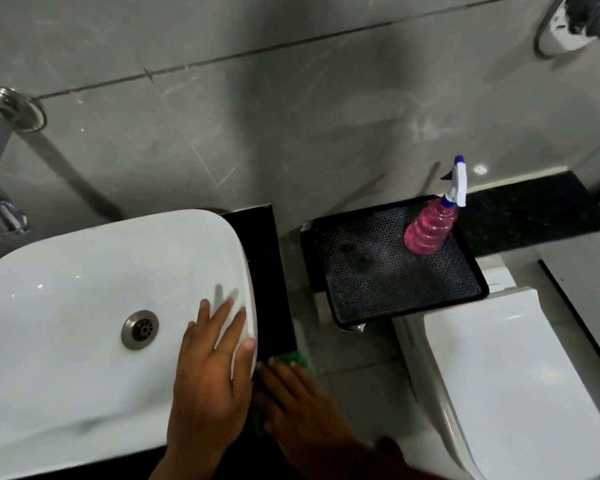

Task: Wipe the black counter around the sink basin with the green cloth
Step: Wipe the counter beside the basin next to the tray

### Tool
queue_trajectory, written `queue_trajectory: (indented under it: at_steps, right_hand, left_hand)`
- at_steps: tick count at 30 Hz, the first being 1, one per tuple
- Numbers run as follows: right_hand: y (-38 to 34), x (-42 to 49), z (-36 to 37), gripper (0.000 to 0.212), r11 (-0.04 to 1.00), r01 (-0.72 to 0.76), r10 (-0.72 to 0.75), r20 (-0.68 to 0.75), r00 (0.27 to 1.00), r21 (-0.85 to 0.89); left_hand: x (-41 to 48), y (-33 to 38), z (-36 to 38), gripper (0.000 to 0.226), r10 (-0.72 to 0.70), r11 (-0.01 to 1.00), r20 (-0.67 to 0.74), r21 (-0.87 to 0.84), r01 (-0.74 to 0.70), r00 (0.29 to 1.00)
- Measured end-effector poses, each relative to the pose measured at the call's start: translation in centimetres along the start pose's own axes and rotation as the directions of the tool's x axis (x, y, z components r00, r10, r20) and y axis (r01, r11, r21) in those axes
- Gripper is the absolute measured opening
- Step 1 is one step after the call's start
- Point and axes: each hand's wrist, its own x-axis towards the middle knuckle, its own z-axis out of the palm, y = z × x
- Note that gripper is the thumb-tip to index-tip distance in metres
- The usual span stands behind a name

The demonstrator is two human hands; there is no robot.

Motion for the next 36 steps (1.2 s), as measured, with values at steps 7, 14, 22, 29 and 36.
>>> queue_trajectory:
  at_steps: [7,14,22,29,36]
  right_hand:
    - [2.7,1.9,-2.2,0.06,0.998,-0.062,0.061,-0.047,0.997,-0.033]
    - [11.9,18.4,-8.5,0.063,0.993,-0.116,0.116,0.006,0.993,-0.037]
    - [11.8,20.7,-8.8,0.061,0.988,-0.151,0.151,-0.021,0.988,-0.014]
    - [2.1,4.6,-3.6,0.06,0.978,-0.194,0.199,-0.069,0.978,0.073]
    - [-15.1,-0.3,2.3,0.056,0.958,-0.132,0.171,-0.139,0.975,0.254]
  left_hand:
    - [-0.1,-0.1,0.0,0.05,0.001,1.0,-0.006,-0.006,-0.001,1.0]
    - [0.2,-0.1,0.0,0.048,0.0,1.0,-0.015,-0.016,0.0,1.0]
    - [0.0,-0.1,-0.4,0.046,0.016,0.999,-0.004,-0.03,-0.016,1.0]
    - [0.0,0.0,-0.5,0.049,0.021,1.0,0.036,-0.024,-0.02,0.999]
    - [0.1,0.0,-0.8,0.046,0.002,0.993,0.084,-0.118,0.008,0.996]
